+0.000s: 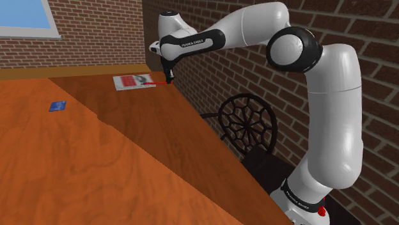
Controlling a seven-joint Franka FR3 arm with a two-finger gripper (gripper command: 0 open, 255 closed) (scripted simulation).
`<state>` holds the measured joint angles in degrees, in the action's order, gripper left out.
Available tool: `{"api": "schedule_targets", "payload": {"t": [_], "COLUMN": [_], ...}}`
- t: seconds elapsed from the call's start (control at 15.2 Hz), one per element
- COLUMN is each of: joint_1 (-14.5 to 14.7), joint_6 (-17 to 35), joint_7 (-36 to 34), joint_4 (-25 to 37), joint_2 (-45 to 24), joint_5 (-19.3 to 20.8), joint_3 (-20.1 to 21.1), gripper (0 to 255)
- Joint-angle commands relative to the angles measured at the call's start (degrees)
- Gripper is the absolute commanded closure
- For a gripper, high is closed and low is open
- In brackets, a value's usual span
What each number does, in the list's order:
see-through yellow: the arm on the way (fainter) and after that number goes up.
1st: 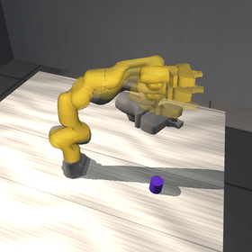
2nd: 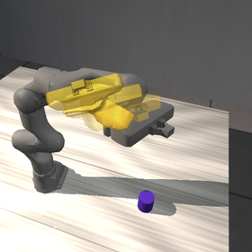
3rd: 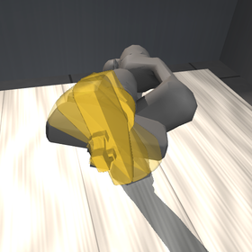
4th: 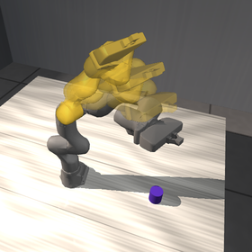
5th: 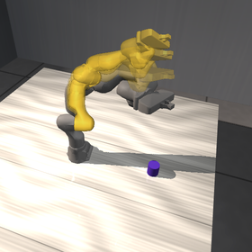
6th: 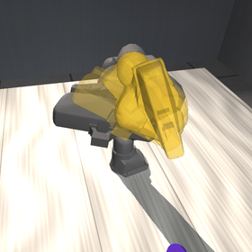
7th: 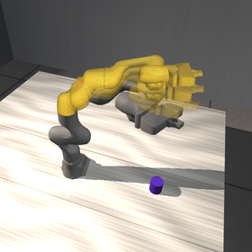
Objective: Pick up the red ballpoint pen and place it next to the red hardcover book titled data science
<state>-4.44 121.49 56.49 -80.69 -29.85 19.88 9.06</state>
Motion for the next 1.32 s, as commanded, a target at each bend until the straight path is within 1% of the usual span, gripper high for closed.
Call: {"api": "schedule_targets", "payload": {"t": [0.0,0.07,0.13,1.06,1.25], "joint_1": [-1.1,-1.62,-2.5,-2.64,-2.63], "joint_6": [-1.27,-2.06,-3.87,4.88,5.27], "joint_7": [2.43,3.63,5.93,3.45,3.34], "joint_4": [4.7,7.46,13.36,6.95,6.73], "joint_2": [-2.92,-4.66,-8.3,-10.87,-11.06], "joint_5": [-0.46,-0.7,-1.16,0.3,0.38], "joint_3": [-0.35,-0.52,-0.84,-1.56,-1.61], "gripper": [255,255,255,255,255]}}
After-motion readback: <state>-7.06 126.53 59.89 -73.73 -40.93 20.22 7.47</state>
